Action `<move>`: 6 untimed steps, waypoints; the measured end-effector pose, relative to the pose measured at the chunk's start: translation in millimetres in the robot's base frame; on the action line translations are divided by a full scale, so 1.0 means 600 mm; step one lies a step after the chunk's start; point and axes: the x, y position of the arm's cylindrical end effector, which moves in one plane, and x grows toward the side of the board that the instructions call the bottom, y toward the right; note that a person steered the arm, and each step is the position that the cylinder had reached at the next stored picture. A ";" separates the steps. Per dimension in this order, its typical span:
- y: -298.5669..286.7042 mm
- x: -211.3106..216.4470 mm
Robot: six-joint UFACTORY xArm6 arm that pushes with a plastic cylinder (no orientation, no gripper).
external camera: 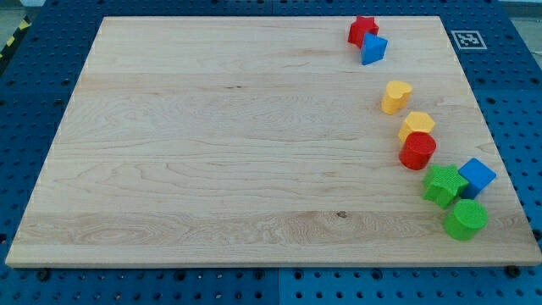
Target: Slightly push the blue cube to the top
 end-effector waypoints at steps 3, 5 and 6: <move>-0.081 -0.039; -0.081 -0.078; -0.081 -0.087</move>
